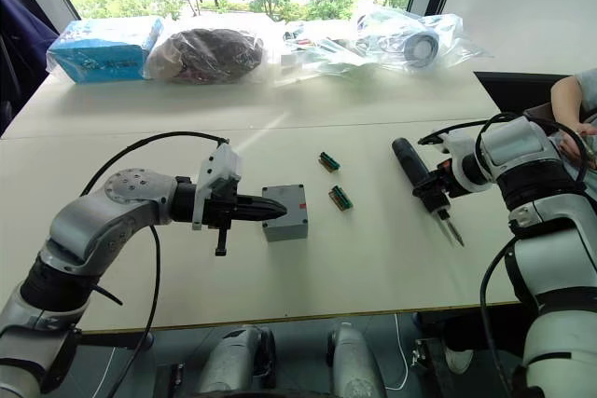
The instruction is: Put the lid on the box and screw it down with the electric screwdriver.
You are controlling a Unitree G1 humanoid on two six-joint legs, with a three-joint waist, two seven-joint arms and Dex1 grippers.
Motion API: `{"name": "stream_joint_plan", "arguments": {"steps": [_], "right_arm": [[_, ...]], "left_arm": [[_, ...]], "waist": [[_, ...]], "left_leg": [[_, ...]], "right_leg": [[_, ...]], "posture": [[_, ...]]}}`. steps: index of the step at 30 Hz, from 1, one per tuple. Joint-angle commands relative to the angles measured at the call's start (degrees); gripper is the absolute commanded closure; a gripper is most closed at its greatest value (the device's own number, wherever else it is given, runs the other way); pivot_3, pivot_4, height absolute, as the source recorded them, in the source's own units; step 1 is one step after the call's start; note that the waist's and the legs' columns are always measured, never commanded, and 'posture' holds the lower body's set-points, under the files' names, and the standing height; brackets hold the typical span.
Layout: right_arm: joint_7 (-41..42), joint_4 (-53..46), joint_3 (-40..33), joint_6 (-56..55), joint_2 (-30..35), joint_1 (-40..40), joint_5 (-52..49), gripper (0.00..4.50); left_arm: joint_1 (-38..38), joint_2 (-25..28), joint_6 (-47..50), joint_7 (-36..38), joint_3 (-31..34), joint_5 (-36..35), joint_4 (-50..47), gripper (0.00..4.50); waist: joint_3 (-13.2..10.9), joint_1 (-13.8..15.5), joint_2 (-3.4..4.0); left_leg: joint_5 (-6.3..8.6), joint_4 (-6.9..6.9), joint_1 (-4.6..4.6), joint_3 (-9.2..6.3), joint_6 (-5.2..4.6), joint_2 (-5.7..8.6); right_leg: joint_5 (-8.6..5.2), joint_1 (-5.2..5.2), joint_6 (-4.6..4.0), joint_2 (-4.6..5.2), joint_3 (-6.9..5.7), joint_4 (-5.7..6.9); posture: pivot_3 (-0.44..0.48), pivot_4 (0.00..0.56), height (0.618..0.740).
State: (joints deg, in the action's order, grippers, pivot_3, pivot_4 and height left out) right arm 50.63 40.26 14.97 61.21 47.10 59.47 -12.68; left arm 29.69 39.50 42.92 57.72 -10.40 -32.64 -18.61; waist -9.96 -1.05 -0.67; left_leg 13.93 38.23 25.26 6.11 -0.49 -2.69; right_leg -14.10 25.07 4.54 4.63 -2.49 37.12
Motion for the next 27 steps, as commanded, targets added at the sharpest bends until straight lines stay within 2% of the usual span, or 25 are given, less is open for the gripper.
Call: {"name": "stream_joint_plan", "arguments": {"steps": [1,4,7,11,17,27], "right_arm": [[-6.37,-16.86,-22.50,-16.24,-5.59,-0.46,-10.53,2.70],[-7.17,-33.33,-28.64,-14.31,-11.19,-6.79,-17.99,2.70],[-11.10,-48.65,-30.34,-15.67,-18.79,-13.43,-23.46,2.70],[-17.16,-59.68,-29.29,-18.65,-27.73,-20.26,-25.96,2.70],[-22.15,-65.40,-21.94,-26.29,-35.02,-28.43,-20.77,2.70],[-23.12,-63.98,-16.64,-33.52,-35.58,-33.04,-15.54,2.70]], "left_arm": [[1.72,1.19,-1.92,1.14,2.46,0.93,2.63,4.50],[2.04,1.79,-2.65,2.37,2.29,1.50,4.21,4.50],[3.83,1.17,-3.26,2.57,1.29,2.69,5.98,4.50],[5.14,0.10,-3.26,2.67,0.51,3.41,7.16,4.50],[5.40,-1.42,-3.50,2.47,-0.88,5.08,7.57,4.50],[4.87,-4.22,-7.34,3.36,-6.67,11.45,11.06,4.50]], "waist": [[-0.04,-0.05,0.09],[-0.04,0.35,0.10],[-0.03,1.01,0.07],[-0.03,1.65,0.08],[-0.03,1.68,0.07],[-0.03,1.36,0.07]], "left_leg": [[-0.02,-0.04,0.03,0.04,0.03,0.00],[-0.32,-0.24,0.11,0.00,0.54,-0.11],[-0.33,-0.30,0.17,-0.03,0.57,-0.15],[-0.19,-0.07,0.15,0.00,0.31,-0.04],[-0.07,0.09,0.10,-0.08,0.11,0.00],[-0.08,0.05,0.08,-0.09,0.11,0.00]], "right_leg": [[0.02,0.09,0.04,-0.02,0.06,0.07],[-0.01,0.27,0.08,-0.20,0.03,0.12],[-0.09,0.19,0.07,-0.21,-0.18,0.02],[-0.01,0.03,0.06,-0.03,-0.21,0.04],[0.07,-0.14,0.03,0.02,-0.22,-0.01],[0.07,-0.10,0.03,-0.06,-0.22,0.04]], "posture": [[0.000,0.150,0.740],[0.000,0.150,0.740],[0.000,0.150,0.740],[0.000,0.150,0.740],[0.000,0.150,0.740],[0.000,0.150,0.740]]}}
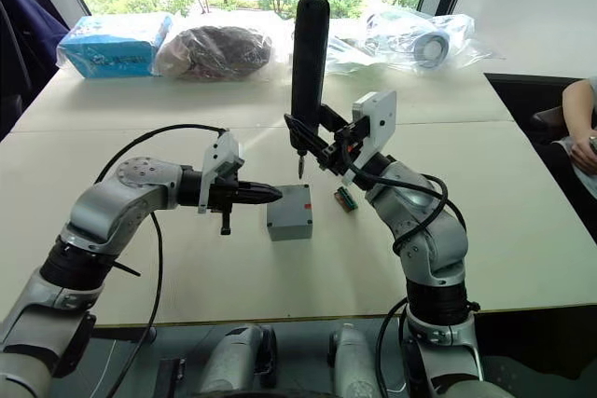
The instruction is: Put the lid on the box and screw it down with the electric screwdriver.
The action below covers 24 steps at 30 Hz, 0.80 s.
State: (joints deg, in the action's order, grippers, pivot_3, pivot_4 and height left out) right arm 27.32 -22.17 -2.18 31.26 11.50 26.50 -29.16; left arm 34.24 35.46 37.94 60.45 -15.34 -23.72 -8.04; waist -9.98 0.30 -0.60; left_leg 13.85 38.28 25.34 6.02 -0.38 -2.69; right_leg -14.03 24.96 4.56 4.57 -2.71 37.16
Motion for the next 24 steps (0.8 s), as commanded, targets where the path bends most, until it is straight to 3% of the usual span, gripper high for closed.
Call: {"name": "stream_joint_plan", "arguments": {"steps": [1,24], "right_arm": [[0.20,-1.34,0.80,-3.97,0.09,-0.34,1.22,2.70],[1.54,4.58,5.65,-11.51,0.83,-7.56,7.10,2.70]], "left_arm": [[0.18,-0.23,-3.33,0.67,-2.43,3.57,1.09,4.50],[-0.71,-0.58,-3.62,1.54,-2.06,5.31,2.27,4.50]], "waist": [[0.00,0.01,0.00],[0.08,0.04,-0.05]], "left_leg": [[0.00,0.00,0.00,0.00,0.00,0.00],[0.00,0.00,-0.10,-0.04,-0.01,-0.01]], "right_leg": [[0.00,0.00,0.00,0.00,0.00,0.00],[0.00,-0.13,0.00,0.00,-0.02,-0.01]], "posture": [[0.000,0.150,0.740],[0.000,0.150,0.740]]}}
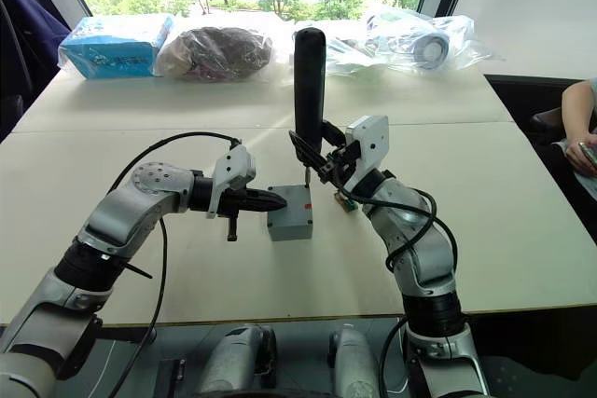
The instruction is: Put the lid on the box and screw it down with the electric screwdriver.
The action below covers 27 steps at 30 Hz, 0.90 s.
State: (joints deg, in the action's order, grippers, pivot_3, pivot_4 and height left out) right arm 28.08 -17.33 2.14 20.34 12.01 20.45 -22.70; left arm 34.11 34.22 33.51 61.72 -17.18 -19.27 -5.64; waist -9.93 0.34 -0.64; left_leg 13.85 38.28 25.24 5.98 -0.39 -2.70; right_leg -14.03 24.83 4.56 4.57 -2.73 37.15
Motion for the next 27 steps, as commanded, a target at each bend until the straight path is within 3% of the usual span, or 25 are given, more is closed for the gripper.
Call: {"name": "stream_joint_plan", "arguments": {"steps": [1,9,27], "right_arm": [[0.96,-0.16,1.74,-0.51,0.50,-2.14,0.80,2.70],[-1.83,1.87,3.25,1.35,0.11,-4.39,2.70,2.70],[-1.43,3.17,6.08,-1.44,0.80,-8.90,5.69,2.70]], "left_arm": [[-0.68,0.70,0.79,0.29,-0.26,0.96,-0.06,4.50],[-2.12,0.35,0.16,-0.06,-0.86,1.90,0.55,4.50],[-3.00,0.10,0.43,-0.40,-0.69,2.26,-0.48,4.50]], "waist": [[0.04,0.00,-0.02],[0.43,-0.09,-0.24],[1.46,-0.09,-0.36]], "left_leg": [[0.00,0.00,-0.03,0.00,0.00,0.00],[0.05,-0.16,-0.79,-0.10,-0.04,-0.04],[0.08,-0.20,-0.88,-0.15,-0.07,-0.12]], "right_leg": [[0.00,-0.03,0.00,0.00,0.00,0.00],[-0.07,-0.68,-0.09,0.02,0.01,-0.09],[-0.17,-0.77,-0.26,0.03,0.02,-0.13]], "posture": [[0.000,0.150,0.740],[0.000,0.150,0.740],[0.000,0.150,0.740]]}}
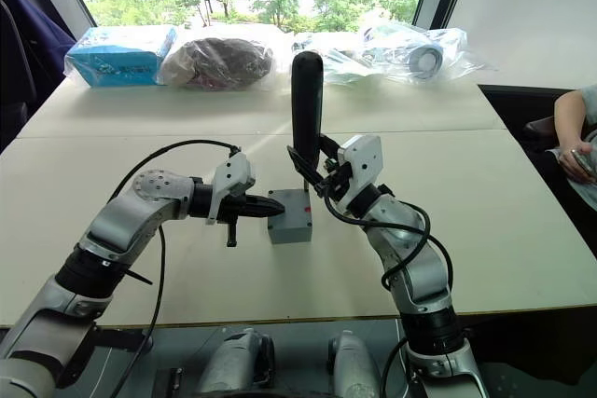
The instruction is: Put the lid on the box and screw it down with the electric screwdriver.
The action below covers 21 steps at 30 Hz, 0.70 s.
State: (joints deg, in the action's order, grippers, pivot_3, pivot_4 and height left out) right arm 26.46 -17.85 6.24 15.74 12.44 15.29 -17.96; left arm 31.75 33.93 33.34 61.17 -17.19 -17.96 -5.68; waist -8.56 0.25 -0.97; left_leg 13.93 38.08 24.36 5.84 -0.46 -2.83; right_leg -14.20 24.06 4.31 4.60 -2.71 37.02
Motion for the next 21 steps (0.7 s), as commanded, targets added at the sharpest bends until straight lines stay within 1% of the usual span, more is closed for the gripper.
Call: {"name": "stream_joint_plan", "arguments": {"steps": [1,5,11,21], "right_arm": [[0.13,3.84,1.80,3.09,0.36,-3.95,0.93,2.70],[-1.71,5.19,0.37,4.17,-0.32,-3.81,0.65,2.70],[-3.48,6.13,1.30,4.56,0.67,-2.82,3.22,2.70],[-3.48,5.73,1.85,4.78,0.38,-3.17,2.43,2.70]], "left_arm": [[-0.61,0.35,0.59,0.13,-0.71,0.96,-0.46,4.50],[-0.53,0.14,0.55,0.16,-0.88,1.11,-0.47,4.50],[-0.45,-0.12,0.43,0.19,-0.93,1.40,-0.41,4.50],[-0.52,-0.35,0.55,0.12,-0.82,1.51,-0.47,4.50]], "waist": [[0.20,0.00,-0.06],[0.40,0.00,-0.06],[0.45,0.03,-0.06],[0.46,0.14,-0.06]], "left_leg": [[0.00,-0.01,-0.01,0.00,0.00,0.00],[0.02,-0.04,-0.02,0.00,-0.01,-0.04],[0.02,-0.04,-0.03,-0.01,-0.02,-0.06],[0.03,-0.05,-0.03,-0.03,-0.02,-0.07]], "right_leg": [[-0.01,0.00,-0.02,0.00,0.00,0.00],[-0.09,-0.01,-0.15,0.03,0.00,-0.01],[-0.13,-0.01,-0.23,0.07,0.00,-0.01],[-0.15,-0.01,-0.25,0.10,0.00,-0.04]], "posture": [[0.000,0.150,0.740],[0.000,0.150,0.740],[0.000,0.150,0.740],[0.000,0.150,0.740]]}}
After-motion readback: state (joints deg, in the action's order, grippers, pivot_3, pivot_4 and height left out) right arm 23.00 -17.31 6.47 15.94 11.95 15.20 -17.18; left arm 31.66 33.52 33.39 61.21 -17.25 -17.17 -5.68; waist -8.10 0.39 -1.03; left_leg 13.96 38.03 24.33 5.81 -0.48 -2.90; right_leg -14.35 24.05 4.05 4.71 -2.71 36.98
